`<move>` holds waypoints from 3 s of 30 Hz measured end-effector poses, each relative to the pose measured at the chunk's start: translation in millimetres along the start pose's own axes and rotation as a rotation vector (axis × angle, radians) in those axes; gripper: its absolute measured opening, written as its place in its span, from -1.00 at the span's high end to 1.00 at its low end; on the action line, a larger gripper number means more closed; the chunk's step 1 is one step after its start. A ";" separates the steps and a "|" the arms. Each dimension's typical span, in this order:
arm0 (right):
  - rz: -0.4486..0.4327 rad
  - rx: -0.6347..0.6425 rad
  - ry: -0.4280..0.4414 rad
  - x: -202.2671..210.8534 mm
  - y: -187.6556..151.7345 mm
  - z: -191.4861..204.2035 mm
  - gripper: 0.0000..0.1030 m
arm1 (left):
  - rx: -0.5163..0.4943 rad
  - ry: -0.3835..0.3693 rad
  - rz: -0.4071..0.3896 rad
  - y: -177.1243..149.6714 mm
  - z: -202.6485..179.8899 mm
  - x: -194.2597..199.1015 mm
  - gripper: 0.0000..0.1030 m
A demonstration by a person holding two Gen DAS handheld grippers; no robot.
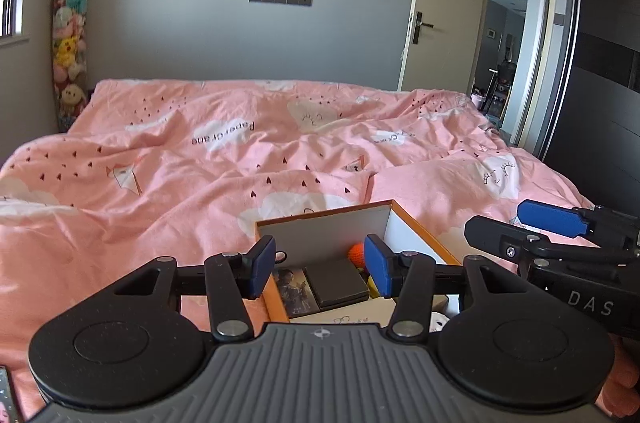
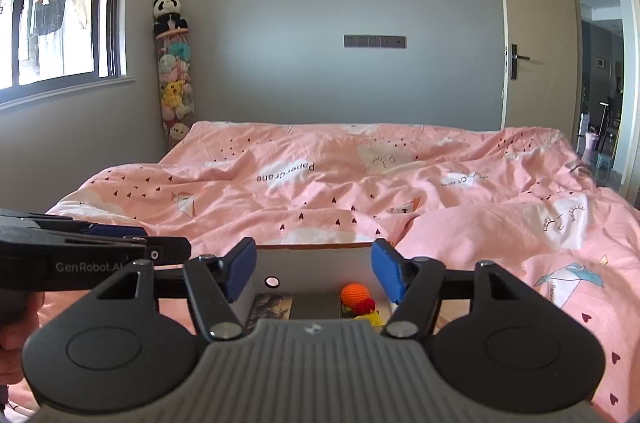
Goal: Organize objects
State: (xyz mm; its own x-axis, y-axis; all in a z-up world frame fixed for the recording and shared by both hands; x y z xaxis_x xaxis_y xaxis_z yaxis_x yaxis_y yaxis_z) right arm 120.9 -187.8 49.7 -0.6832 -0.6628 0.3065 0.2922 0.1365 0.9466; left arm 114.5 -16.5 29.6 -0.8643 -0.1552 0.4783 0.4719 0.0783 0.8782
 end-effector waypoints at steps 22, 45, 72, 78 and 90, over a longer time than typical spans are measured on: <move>0.150 0.002 -0.106 -4.7 -75.6 25.1 -0.57 | -0.088 0.091 -0.025 -54.0 13.6 18.7 -0.75; 0.247 -0.046 -0.114 -10.6 -112.8 22.9 -0.63 | -0.063 0.119 0.187 -106.1 14.7 1.5 -0.78; 0.259 -0.027 -0.136 -17.6 -117.3 26.7 -0.73 | -0.066 0.154 0.249 -115.5 16.6 -6.9 -0.78; 0.262 -0.023 -0.138 -18.2 -117.6 26.9 -0.74 | -0.065 0.155 0.251 -115.7 16.5 -6.9 -0.78; 0.266 -0.019 -0.140 -19.6 -118.1 27.3 -0.76 | -0.066 0.154 0.253 -115.7 17.7 -7.3 -0.78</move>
State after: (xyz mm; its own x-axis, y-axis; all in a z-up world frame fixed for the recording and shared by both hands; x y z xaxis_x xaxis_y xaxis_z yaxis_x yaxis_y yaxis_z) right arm 81.6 -170.9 -65.4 -0.6662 -0.4973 0.5558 0.4850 0.2772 0.8294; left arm 63.1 -6.9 -75.4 -0.6839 -0.2871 0.6708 0.6834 0.0701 0.7267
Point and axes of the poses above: each gripper's, at about its wrist camera, not at the fingertips, and x roughly against the way its jaws point, z to its left, y to its top, the point moved 5 cm from there along -x, roughly the way its jaws point, and after that the axes turned 12 degrees about y, right-handed, at the moved point
